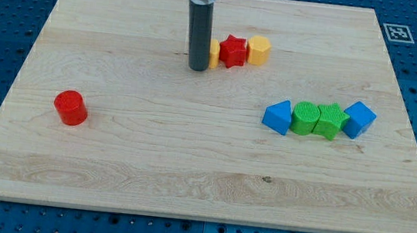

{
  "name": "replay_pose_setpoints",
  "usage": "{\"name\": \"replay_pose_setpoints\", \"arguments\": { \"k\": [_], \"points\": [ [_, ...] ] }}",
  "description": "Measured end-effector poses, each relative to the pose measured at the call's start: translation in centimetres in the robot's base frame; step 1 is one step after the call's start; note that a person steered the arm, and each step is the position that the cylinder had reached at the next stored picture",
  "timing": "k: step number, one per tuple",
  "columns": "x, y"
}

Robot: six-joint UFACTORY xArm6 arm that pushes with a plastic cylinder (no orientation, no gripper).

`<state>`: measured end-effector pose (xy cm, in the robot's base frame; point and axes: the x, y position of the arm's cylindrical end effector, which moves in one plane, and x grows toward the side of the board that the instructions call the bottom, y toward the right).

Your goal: Move the red circle on the left side of the yellow heart

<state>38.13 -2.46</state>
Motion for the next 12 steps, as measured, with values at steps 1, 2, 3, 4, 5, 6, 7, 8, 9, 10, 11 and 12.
{"name": "replay_pose_setpoints", "arguments": {
  "k": [1,2,3,4,5,6,7,8,9,10,11,12],
  "points": [
    [-1.7,0.0],
    [-1.8,0.0],
    [-0.6,-2.2],
    [-0.5,-9.1],
    [1.5,-18.3],
    [7.0,-24.3],
    [12.9,-24.0],
    [13.0,-16.4],
    [9.0,-8.7],
    [4.7,-6.4],
    [7.5,-7.9],
    [8.0,-8.4]
  ]
}}
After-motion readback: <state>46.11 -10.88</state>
